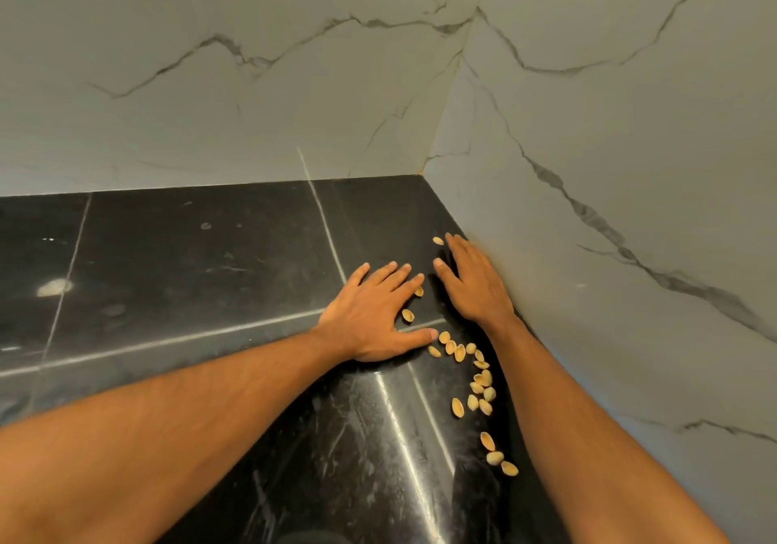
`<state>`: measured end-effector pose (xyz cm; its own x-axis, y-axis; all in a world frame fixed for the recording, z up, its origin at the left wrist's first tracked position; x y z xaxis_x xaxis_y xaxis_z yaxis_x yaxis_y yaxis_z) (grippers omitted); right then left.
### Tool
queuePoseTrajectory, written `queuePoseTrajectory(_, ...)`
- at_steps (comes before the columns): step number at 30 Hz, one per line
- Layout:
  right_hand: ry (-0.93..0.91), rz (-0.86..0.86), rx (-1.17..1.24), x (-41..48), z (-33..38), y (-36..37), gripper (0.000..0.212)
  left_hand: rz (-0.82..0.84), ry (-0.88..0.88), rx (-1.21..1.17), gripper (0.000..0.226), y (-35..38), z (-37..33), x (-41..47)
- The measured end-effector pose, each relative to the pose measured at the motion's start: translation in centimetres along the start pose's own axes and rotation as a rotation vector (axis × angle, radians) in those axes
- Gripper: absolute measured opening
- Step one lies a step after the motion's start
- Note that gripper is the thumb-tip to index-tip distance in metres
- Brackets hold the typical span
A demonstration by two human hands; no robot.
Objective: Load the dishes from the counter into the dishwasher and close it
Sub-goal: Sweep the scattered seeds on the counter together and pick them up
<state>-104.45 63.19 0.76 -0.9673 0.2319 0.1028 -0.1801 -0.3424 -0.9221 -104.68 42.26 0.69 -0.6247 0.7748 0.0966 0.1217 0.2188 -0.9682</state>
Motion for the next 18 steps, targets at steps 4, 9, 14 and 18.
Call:
queuePoseTrajectory(4,-0.092,0.073,-0.139,1.5,0.6,0.5,0.057,-0.019,-0.011,-0.051,0.099,-0.2,-0.2,-0.1)
queuePoseTrajectory(9,-0.137,0.101,-0.052,0.0,0.8,-0.1,0.049,-0.019,-0.005,-0.067,0.098,-0.4,-0.3,-0.2)
queuePoseTrajectory(14,-0.110,0.177,0.113,-6.8,0.6,-2.1,0.045,0.019,0.038,-0.055,0.097,-0.6,-0.5,-0.3)
queuePoseTrajectory(18,-0.082,0.181,0.117,-13.6,0.4,-2.6,0.045,0.078,0.122,-0.048,0.093,-0.8,-0.8,-0.8)
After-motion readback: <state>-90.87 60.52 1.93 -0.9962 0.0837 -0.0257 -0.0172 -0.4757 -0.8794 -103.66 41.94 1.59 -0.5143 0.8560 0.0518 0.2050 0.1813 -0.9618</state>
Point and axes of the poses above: each hand's wrist, its own x-axis towards the middle knuckle, its own y-axis out of the palm, z = x × y, the point moved 2 cm from there along x, towards the middle knuckle, and after that the axes turned 3 degrees about y, right-handed, at the moved point
